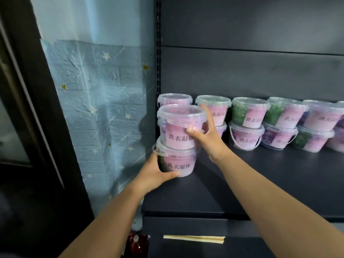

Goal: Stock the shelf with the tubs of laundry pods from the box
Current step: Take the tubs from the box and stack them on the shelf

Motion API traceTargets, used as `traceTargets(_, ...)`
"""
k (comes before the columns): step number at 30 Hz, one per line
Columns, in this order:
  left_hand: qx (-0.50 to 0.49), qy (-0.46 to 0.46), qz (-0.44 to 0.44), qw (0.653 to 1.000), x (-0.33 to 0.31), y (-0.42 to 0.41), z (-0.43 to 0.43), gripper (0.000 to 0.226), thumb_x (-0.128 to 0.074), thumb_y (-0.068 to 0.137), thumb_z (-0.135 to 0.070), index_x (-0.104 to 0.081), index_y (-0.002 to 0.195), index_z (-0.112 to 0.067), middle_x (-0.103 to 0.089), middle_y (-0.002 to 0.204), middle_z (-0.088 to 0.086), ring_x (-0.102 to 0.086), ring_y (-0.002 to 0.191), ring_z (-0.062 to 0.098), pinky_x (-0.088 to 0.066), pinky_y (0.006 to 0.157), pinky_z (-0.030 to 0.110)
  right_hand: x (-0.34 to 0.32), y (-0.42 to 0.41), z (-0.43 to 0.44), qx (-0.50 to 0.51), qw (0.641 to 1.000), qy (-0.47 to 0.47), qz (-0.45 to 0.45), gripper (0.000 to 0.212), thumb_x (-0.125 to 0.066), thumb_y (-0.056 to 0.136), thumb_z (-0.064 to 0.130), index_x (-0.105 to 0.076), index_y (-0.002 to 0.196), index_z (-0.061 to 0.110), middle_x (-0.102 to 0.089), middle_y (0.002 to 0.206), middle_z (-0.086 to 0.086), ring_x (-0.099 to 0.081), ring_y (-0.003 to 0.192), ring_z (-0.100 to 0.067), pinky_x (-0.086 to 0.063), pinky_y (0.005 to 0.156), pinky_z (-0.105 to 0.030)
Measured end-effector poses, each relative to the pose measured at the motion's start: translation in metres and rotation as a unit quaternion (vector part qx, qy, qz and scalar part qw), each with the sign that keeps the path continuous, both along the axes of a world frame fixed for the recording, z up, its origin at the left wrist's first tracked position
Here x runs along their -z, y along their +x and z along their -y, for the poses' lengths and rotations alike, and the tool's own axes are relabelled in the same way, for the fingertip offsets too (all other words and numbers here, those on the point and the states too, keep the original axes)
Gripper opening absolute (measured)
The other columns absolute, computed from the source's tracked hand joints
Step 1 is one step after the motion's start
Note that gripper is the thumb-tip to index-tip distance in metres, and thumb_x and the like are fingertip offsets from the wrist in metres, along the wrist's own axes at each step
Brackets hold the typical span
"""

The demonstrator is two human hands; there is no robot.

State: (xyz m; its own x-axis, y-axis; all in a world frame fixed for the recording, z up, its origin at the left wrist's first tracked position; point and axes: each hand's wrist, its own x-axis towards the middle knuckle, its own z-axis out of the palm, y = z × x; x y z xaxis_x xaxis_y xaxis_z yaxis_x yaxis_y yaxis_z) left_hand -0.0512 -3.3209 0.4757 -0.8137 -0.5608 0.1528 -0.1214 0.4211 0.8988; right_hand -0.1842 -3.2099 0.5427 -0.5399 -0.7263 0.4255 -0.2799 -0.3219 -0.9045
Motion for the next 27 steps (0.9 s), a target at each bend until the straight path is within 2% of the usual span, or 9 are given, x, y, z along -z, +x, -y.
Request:
traceTargets(3,-0.007,0.003,0.0,1.0,0.0,0.0,0.0,0.089,-0.081,0.067,-0.023,-0.029,0.14,-0.027,-0.049,0.127,-0.011,-0.046,0.115,0.006,-0.035,0.096,0.02,-0.004,-0.004,-0.001,-0.017,1.0,0.016,0.001,0.075,-0.071,0.065,0.021,-0.033,0.126,0.04,-0.05,0.122,0.018,-0.05,0.115,-0.002,-0.05,0.087,-0.015)
traceTargets(7,0.0,-0.004,0.007,1.0,-0.001,0.0,0.002,0.087,-0.08,0.068,-0.023,-0.031,0.139,-0.027,-0.048,0.123,-0.013,-0.046,0.111,0.004,-0.036,0.095,0.02,-0.006,-0.009,-0.002,-0.028,0.999,0.041,-0.021,0.065,-0.072,0.075,0.007,-0.038,0.123,0.036,-0.052,0.118,0.018,-0.054,0.104,0.009,-0.05,0.083,-0.013)
traceTargets(9,0.002,0.001,0.007,1.0,-0.002,-0.002,0.003,0.085,-0.08,0.068,-0.023,-0.032,0.138,-0.025,-0.05,0.124,-0.011,-0.048,0.109,0.006,-0.037,0.094,0.021,-0.005,-0.01,0.001,-0.016,0.999,0.039,-0.017,0.072,-0.073,0.074,0.005,-0.034,0.128,0.033,-0.052,0.122,0.011,-0.054,0.113,-0.002,-0.051,0.088,-0.02)
traceTargets(11,0.0,0.003,0.01,1.0,-0.003,-0.004,0.004,0.083,-0.08,0.069,-0.021,-0.033,0.137,-0.024,-0.05,0.122,-0.01,-0.049,0.106,0.007,-0.038,0.091,0.02,-0.005,-0.01,0.004,0.011,0.999,0.031,-0.004,0.071,-0.075,0.071,0.005,-0.034,0.122,0.034,-0.051,0.12,0.01,-0.051,0.118,-0.014,-0.05,0.092,-0.024)
traceTargets(15,-0.001,-0.005,0.019,1.0,-0.003,-0.006,0.007,0.082,-0.079,0.071,-0.02,-0.033,0.138,-0.021,-0.048,0.119,-0.009,-0.049,0.103,0.008,-0.038,0.087,0.02,-0.007,-0.008,0.005,0.067,0.995,0.049,-0.047,0.072,-0.086,0.055,0.032,-0.042,0.11,0.043,-0.044,0.134,-0.001,-0.05,0.12,-0.019,-0.047,0.099,-0.034)
traceTargets(18,-0.003,-0.011,0.041,0.999,-0.006,-0.007,0.01,0.081,-0.078,0.071,-0.021,-0.032,0.138,-0.018,-0.045,0.121,-0.009,-0.048,0.105,0.009,-0.038,0.088,0.021,-0.01,-0.003,0.004,0.075,0.995,0.051,-0.047,0.078,-0.082,0.065,0.018,-0.033,0.124,0.033,-0.041,0.132,0.005,-0.044,0.122,-0.012,-0.046,0.093,-0.015)
traceTargets(21,0.004,-0.016,0.056,0.998,-0.008,-0.004,0.008,0.086,-0.078,0.071,-0.027,-0.029,0.14,-0.019,-0.044,0.135,-0.006,-0.045,0.122,0.013,-0.037,0.104,0.028,-0.008,0.0,-0.002,0.083,0.992,0.084,-0.047,0.103,-0.08,0.068,0.015,-0.011,0.144,0.024,-0.031,0.145,0.001,-0.035,0.13,-0.012,-0.039,0.1,-0.019)
traceTargets(24,-0.033,-0.072,0.087,0.993,-0.012,0.007,-0.004,0.07,-0.068,0.081,-0.025,-0.033,0.141,-0.017,-0.043,0.141,-0.003,-0.039,0.131,0.015,-0.029,0.107,0.026,-0.008,0.0,-0.022,0.091,0.985,0.135,-0.05,0.105,-0.078,0.072,0.018,-0.005,0.147,0.026,-0.032,0.142,0.0,-0.04,0.124,-0.013,-0.04,0.095,-0.02)
traceTargets(27,-0.132,-0.157,0.097,0.974,-0.021,0.026,-0.024,0.042,-0.061,0.087,-0.023,-0.056,0.126,-0.012,-0.058,0.129,0.006,-0.054,0.117,0.02,-0.037,0.097,0.025,-0.008,-0.002,-0.055,0.094,0.977,0.17,-0.092,0.08,-0.074,0.077,0.02,-0.027,0.141,0.021,-0.045,0.125,0.002,-0.048,0.116,-0.014,-0.041,0.096,-0.025)
